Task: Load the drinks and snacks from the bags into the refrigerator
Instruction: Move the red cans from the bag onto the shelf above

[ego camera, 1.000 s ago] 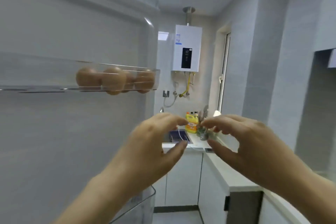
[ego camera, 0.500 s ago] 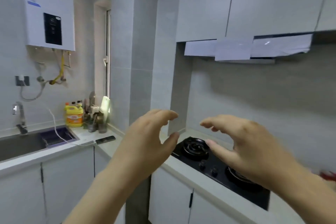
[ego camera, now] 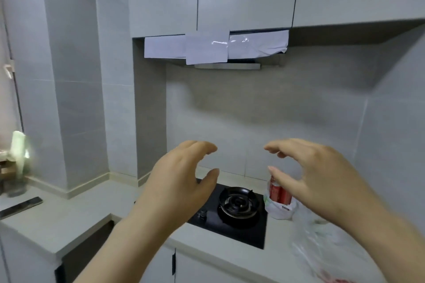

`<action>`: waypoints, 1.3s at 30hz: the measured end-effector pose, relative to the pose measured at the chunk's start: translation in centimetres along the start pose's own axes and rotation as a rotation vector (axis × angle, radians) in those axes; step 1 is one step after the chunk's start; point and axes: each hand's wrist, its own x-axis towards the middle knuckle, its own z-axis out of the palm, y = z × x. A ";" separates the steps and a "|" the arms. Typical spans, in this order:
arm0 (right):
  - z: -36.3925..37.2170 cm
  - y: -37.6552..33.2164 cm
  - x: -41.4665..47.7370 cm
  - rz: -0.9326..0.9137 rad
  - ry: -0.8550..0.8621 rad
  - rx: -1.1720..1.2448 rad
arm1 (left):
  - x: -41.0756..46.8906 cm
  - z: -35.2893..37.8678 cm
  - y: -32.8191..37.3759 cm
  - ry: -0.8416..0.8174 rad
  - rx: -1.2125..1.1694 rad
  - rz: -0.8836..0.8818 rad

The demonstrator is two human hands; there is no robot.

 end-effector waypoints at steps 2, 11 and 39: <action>0.1 2.9 0.6 0.036 -0.006 -0.012 | 2.0 2.5 0.9 -0.006 -0.006 0.014; 3.1 13.5 1.5 0.195 -0.068 0.027 | 8.3 13.7 3.1 -0.077 -0.123 0.032; 23.7 33.1 11.5 0.520 -0.361 -0.060 | 25.6 41.7 -9.6 -0.471 -0.398 0.008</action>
